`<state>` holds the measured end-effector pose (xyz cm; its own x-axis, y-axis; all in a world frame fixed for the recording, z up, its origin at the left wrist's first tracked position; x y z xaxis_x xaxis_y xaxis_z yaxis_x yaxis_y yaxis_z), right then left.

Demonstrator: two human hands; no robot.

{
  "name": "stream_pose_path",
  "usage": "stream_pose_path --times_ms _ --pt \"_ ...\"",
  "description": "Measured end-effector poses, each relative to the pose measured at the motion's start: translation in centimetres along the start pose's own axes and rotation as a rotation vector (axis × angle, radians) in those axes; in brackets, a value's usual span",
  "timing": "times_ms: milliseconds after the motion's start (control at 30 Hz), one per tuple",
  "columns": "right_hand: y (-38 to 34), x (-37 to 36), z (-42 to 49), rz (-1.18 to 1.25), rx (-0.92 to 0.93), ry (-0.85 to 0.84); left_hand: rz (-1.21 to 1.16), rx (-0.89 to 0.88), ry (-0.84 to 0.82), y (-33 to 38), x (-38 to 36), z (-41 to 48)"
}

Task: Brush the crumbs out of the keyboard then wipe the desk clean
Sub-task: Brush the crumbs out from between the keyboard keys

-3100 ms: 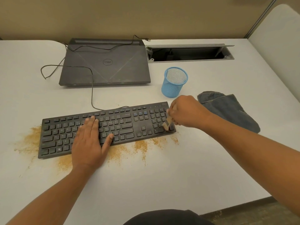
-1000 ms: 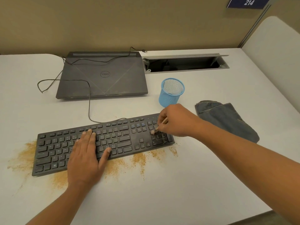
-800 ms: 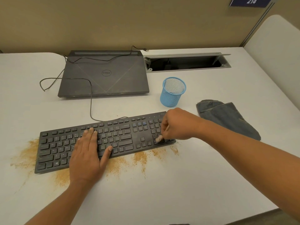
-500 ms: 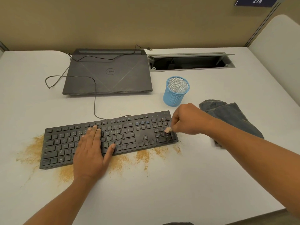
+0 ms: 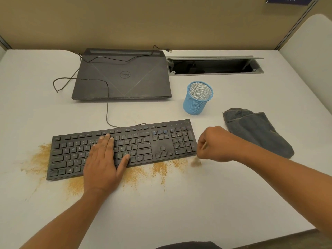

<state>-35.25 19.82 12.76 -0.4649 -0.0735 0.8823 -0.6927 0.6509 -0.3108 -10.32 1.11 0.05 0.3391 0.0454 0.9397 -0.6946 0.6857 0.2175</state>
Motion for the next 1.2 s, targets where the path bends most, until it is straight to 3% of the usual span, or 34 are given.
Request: stream_pose_path --times_ms 133,200,400,600,800,1000,1200 --pt "0.3 1.2 0.5 0.21 -0.04 0.249 -0.014 -0.001 -0.001 0.1 0.0 0.0" --pt "0.7 1.2 0.5 0.18 -0.081 0.293 -0.011 -0.001 -0.003 0.1 0.0 0.0" --pt "1.8 -0.7 -1.4 0.081 -0.127 0.143 -0.009 0.001 -0.005 0.0 -0.1 0.0" --pt "-1.0 0.8 1.1 0.34 -0.037 0.299 -0.005 0.001 -0.002 0.1 -0.1 -0.1" --pt "-2.7 -0.5 3.5 0.242 0.04 0.263 0.0 0.002 0.006 0.1 0.0 0.0" --pt "-1.6 -2.8 -2.2 0.08 0.01 0.116 -0.012 0.0 0.009 0.0 0.1 0.0" --pt "1.2 0.0 -2.0 0.29 -0.204 0.407 -0.017 -0.012 0.002 0.0 0.3 -0.2"
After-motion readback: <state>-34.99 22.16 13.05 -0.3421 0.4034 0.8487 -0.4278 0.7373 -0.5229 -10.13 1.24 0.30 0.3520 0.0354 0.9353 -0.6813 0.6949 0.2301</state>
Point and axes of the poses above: each hand's wrist, its own z-axis towards the middle knuckle, its own x-axis out of the back of the hand, y = z × x, the point moved 3 cm from there along z, towards the middle knuckle, and after that the axes turned 10 degrees about y, right-handed, at the moved point
